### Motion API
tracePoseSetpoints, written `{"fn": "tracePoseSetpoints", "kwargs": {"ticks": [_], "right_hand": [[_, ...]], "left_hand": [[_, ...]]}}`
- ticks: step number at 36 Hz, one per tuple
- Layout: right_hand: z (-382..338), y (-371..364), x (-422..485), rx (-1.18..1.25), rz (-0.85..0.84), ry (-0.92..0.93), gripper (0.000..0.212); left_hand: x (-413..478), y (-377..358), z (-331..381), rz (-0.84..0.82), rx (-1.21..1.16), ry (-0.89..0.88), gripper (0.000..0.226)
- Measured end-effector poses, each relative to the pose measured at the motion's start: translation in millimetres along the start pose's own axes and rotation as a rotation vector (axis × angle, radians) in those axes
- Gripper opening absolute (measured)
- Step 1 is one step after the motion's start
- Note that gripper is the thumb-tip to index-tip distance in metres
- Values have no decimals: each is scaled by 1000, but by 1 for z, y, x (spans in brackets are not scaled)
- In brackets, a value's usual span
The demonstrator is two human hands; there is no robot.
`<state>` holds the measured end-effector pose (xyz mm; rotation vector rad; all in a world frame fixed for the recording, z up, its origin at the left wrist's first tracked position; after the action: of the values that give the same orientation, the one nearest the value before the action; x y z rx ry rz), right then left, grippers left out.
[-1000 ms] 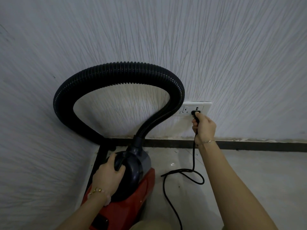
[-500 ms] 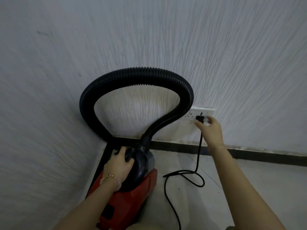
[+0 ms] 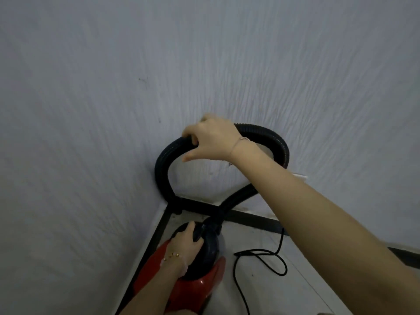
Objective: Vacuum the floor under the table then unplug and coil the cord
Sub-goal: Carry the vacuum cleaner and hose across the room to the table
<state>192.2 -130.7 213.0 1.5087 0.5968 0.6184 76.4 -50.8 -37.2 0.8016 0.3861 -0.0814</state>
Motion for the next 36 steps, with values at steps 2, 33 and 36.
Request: {"fn": "tracePoseSetpoints", "kwargs": {"ticks": [2, 33, 36], "right_hand": [[5, -9, 7, -98, 12, -32, 66], [87, 114, -249, 616, -281, -920, 31], [75, 159, -296, 784, -264, -1042, 21]], "left_hand": [[-5, 1, -3, -14, -46, 6, 28], [-174, 95, 113, -455, -229, 308, 29], [-216, 130, 143, -552, -171, 286, 11]]}}
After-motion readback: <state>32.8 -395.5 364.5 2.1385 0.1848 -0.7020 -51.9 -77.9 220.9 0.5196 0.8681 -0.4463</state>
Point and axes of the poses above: each hand's wrist, its own x-axis towards the middle knuckle, its own y-axis out of the back of the hand, z = x × y, the point moved 2 cm from there along x, towards the middle knuckle, and after that the axes turned 6 degrees about -z, right-handed, at the moved point
